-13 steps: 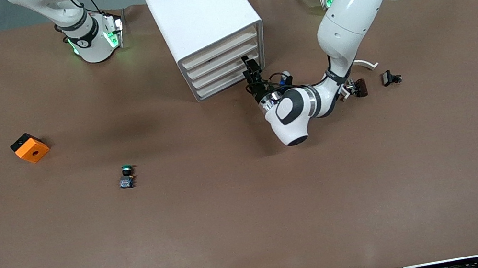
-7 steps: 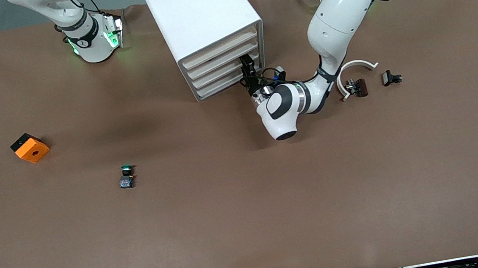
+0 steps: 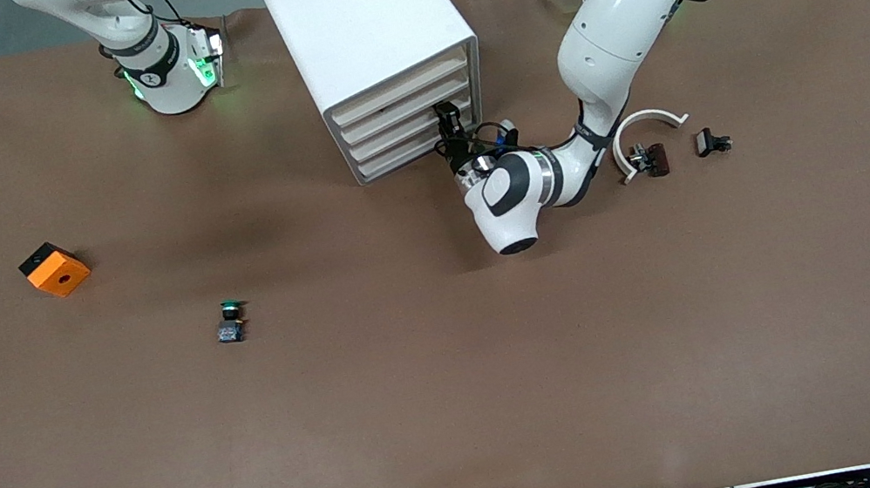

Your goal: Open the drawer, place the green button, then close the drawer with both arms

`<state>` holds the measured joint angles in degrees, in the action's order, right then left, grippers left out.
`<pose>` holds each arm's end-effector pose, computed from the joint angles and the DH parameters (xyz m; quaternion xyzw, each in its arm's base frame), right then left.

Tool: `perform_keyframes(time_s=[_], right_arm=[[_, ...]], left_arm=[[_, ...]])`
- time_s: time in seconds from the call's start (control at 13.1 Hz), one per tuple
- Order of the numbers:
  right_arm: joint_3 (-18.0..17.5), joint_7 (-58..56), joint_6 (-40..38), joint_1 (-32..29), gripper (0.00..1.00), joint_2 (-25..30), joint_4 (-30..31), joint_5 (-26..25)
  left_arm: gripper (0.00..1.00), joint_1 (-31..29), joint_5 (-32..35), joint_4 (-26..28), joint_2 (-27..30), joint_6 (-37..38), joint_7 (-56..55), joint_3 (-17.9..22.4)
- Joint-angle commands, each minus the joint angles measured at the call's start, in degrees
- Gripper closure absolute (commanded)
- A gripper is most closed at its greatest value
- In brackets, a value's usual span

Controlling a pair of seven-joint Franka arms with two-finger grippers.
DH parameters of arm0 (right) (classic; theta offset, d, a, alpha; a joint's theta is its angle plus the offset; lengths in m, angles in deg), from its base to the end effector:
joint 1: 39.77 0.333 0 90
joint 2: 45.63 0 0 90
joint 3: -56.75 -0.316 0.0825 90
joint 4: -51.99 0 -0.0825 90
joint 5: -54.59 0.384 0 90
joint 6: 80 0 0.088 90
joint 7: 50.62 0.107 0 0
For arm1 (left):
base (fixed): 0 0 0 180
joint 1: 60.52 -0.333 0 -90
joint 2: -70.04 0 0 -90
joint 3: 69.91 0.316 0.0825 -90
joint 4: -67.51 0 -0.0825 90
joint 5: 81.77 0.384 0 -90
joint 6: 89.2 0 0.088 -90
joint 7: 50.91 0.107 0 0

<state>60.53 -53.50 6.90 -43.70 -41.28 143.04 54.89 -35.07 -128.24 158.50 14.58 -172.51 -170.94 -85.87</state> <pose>0.5205 -0.0714 0.6520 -0.9991 0.0419 -0.0021 0.0049 0.3865 -0.4388 0.0993 -0.4719 -0.5816 0.5431 0.3795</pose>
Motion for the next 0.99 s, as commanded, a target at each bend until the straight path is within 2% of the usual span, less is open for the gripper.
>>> perform_keyframes(time_s=[0.0,0.15,0.46,0.61,0.76,0.92], right_arm=[[-0.4,0.8,-0.1,-0.6,0.0,0.7,-0.4,0.1],[-0.2,0.6,-0.3,-1.0,0.0,-1.2,-0.5,0.4],[-0.3,-0.3,0.4,0.8,0.0,-12.5,-2.3,0.2],[-0.4,0.6,2.1,1.6,0.0,-13.1,-1.9,0.9],[-0.4,7.9,8.7,2.9,0.0,-12.3,5.1,3.9],[-0.5,11.6,16.2,5.5,0.0,-11.4,11.9,4.3]], left_arm=[[0.89,-1.2,-1.0,-0.7,0.5,0.4,-0.8,0.6],[0.89,-2.2,-0.8,-1.6,0.5,0.3,-0.8,0.7],[0.86,-5.0,-0.6,-3.2,0.3,0.3,-0.8,0.8],[0.86,-5.8,-0.7,-3.4,0.4,0.3,-0.9,1.9],[0.86,-6.4,-0.9,-4.7,0.4,0.3,-0.9,3.4],[0.85,-7.8,-0.9,-6.2,0.4,0.3,-0.9,3.5]])
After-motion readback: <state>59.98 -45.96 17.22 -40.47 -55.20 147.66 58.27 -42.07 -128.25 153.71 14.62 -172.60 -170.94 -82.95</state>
